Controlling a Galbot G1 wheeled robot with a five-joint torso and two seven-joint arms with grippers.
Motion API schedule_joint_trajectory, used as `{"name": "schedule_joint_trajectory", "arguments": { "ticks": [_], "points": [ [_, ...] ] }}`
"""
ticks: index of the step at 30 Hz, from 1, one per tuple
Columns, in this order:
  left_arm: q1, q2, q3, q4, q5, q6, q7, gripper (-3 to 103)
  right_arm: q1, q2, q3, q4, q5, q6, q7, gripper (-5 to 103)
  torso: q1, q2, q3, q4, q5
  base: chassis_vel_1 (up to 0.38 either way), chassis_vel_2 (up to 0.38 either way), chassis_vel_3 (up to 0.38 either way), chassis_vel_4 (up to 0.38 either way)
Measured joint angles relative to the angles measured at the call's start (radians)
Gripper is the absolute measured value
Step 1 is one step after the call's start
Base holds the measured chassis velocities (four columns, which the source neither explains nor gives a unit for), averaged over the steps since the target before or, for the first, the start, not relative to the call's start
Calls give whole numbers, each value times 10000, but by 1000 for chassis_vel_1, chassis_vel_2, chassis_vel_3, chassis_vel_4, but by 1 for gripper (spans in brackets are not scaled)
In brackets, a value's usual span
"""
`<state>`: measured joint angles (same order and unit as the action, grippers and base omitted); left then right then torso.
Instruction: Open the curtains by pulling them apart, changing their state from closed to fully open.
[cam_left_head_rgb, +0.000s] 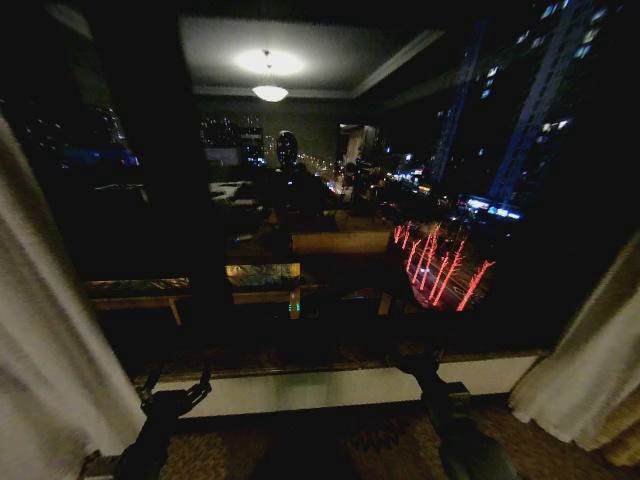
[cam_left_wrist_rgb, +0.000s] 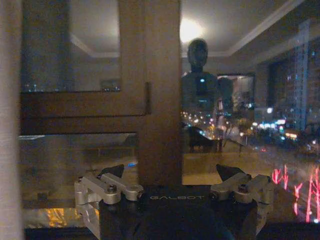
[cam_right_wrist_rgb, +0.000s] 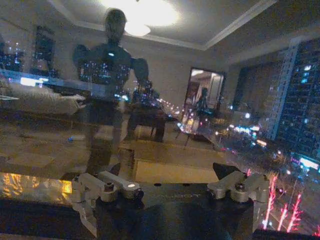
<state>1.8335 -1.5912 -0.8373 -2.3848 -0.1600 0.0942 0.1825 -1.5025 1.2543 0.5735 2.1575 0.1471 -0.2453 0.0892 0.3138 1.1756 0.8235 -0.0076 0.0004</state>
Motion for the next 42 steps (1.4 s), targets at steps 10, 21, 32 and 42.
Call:
{"name": "schedule_joint_trajectory", "arguments": {
  "ticks": [10,21,32,42],
  "points": [
    [226,0,-131,77,-258,-268,92,100,129,180,-101,-91,-195,-28,-12,100,0,0,0,0,0,348,349,-344,-361],
    [224,-2,-52,498,-263,-623,240,100,144,62,33,-392,-814,541,-169,100,0,2,-1,-2,-7,332,340,-352,-350],
    [-1255,275,-567,1510,-484,-144,-196,100,643,-247,-25,-602,-387,138,15,100,1,-1,2,0,8,99,89,-76,-94],
    [-3976,1544,-342,3251,-488,1108,-751,100,972,-401,1,-1411,-190,190,294,100,0,0,1,0,-9,-22,-30,15,26]
  ]
}}
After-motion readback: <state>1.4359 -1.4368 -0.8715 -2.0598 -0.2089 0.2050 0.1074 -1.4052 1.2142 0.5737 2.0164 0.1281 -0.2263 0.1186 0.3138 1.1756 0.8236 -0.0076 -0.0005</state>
